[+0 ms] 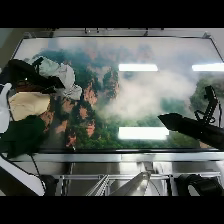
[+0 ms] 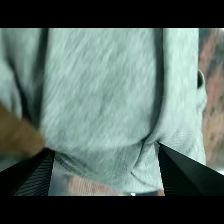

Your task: Fold the shirts.

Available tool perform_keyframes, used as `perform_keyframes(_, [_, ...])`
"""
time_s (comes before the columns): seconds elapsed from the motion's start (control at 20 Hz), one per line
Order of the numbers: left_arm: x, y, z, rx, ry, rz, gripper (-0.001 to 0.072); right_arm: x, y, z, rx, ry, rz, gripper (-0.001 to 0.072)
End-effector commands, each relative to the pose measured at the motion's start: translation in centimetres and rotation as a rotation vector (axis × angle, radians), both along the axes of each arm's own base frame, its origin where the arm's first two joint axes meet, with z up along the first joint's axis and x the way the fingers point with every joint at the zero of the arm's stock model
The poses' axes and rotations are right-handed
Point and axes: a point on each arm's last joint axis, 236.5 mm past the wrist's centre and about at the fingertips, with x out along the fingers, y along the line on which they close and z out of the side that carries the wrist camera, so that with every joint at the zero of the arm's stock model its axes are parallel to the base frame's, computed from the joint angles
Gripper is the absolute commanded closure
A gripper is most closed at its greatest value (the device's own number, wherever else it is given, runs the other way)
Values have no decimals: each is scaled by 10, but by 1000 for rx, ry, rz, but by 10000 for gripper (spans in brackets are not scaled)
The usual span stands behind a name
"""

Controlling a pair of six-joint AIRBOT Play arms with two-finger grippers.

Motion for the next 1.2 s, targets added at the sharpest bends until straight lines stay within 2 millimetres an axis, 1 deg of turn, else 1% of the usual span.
perform_keyframes(0.0, [14, -22, -24, -11, 41, -69, 43, 3, -2, 2, 0, -13, -11, 695])
perform_keyframes(0.05, [14, -27, -27, -15, 52, -89, 205, 3, -2, 2, -3, -13, -10, 695])
perform_keyframes(0.1, [14, -32, -26, -18, 60, -107, 509, 3, -2, 2, -4, -14, -10, 695])
perform_keyframes(0.15, [16, -36, -20, -18, 56, -122, 703, 3, -2, 2, -4, -14, -10, 695])
perform_keyframes(0.25, [20, -44, 0, -24, 31, -151, 695, 3, -2, 1, -7, -14, -10, 695])
perform_keyframes(0.3, [20, -57, 16, -69, 17, -177, 694, 3, -3, 1, -11, -17, -7, 695])
perform_keyframes(0.35, [15, -79, 33, -141, 0, -224, 694, 4, -4, 0, -25, -20, -6, 695])
perform_keyframes(0.4, [4, -105, 50, -231, -4, -276, 693, 4, -9, -4, -55, -22, -6, 695])
perform_keyframes(0.5, [-33, -168, 82, -410, 16, -420, 693, 7, -18, -16, -124, -12, -5, 695])
perform_keyframes(0.55, [-59, -199, 95, -474, 43, -511, 693, 8, -23, -23, -150, 5, -9, 695])
perform_keyframes(0.6, [-90, -228, 104, -513, 80, -617, 693, 11, -27, -31, -160, 31, -18, 695])
perform_keyframes(0.7, [-150, -275, 106, -523, 171, -802, 692, 16, -38, -49, -165, 100, -50, 695])
perform_keyframes(0.8, [-199, -314, 94, -514, 234, -925, 692, 12, -46, -74, -169, 213, -64, 695])
perform_keyframes(0.85, [-217, -329, 87, -511, 260, -965, 692, 7, -49, -85, -170, 270, -61, 695])
perform_keyframes(0.9, [-232, -342, 77, -499, 278, -983, 692, 3, -51, -95, -172, 319, -55, 696])
perform_keyframes(0.95, [-242, -350, 70, -485, 289, -997, 692, 0, -52, -102, -178, 348, -44, 695])
perform_keyframes(1.0, [-250, -354, 63, -463, 300, -1013, 695, -2, -52, -106, -186, 360, -29, 695])
perform_keyframes(1.05, [-257, -357, 61, -451, 308, -1029, 696, -2, -52, -108, -186, 366, -28, 695])
perform_keyframes(1.1, [-259, -358, 61, -443, 317, -1029, 692, -2, -52, -109, -187, 367, -28, 692])
perform_keyframes(1.15, [-256, -359, 65, -440, 315, -1021, 464, -1, -52, -108, -187, 365, -28, 622])
